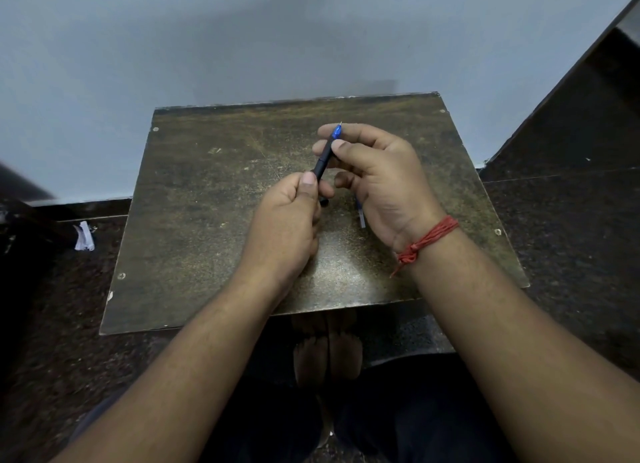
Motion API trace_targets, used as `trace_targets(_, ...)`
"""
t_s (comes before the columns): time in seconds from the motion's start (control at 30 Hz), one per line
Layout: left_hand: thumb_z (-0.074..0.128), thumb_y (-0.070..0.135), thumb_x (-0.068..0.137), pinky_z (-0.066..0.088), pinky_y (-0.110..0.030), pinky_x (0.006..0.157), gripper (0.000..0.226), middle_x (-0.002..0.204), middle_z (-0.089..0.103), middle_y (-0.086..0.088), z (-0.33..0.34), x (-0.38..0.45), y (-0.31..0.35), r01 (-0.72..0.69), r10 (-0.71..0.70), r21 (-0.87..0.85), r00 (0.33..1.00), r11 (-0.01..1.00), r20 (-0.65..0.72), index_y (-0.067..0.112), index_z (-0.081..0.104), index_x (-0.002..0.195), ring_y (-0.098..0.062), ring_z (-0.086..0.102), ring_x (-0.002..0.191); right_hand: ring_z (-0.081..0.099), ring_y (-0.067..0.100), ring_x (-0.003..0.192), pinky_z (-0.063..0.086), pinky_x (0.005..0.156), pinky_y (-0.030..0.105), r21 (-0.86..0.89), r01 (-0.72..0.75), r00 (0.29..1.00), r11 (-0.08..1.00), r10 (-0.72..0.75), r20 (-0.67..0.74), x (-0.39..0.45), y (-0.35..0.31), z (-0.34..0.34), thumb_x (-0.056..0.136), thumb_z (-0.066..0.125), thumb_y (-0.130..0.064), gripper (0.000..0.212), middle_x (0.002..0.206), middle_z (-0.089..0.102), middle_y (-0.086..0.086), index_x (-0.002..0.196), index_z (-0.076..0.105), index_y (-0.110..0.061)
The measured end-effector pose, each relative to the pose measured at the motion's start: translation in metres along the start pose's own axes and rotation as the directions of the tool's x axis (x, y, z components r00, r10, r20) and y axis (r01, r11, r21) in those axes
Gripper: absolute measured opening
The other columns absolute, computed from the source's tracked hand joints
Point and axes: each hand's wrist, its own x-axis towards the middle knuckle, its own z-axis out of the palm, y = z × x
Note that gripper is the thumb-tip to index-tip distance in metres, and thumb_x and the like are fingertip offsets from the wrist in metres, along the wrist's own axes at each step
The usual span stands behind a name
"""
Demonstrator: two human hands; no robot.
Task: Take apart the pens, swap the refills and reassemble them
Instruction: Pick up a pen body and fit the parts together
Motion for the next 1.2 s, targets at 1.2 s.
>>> trace_targets(1.2, 0.040, 0.033, 0.111, 0.020, -0.023, 0.041, 0.034, 0.050, 0.034, 0.015, -0.0014, -0.0020, 0.0000, 0.006, -0.007, 0.030, 0.999, 1.000, 0.045, 0.018, 0.061, 0.089, -0.002, 0.024, 0.041, 0.065, 0.015, 0.077, 0.040, 0.055, 0.023, 0.113, -0.055, 0.997, 0.992, 0.060, -0.049, 0.0005, -0.0042, -0.0027, 0.096, 0.056, -0.004, 0.015, 0.089, 0.074, 0.008, 0.103, 0.069, -0.006)
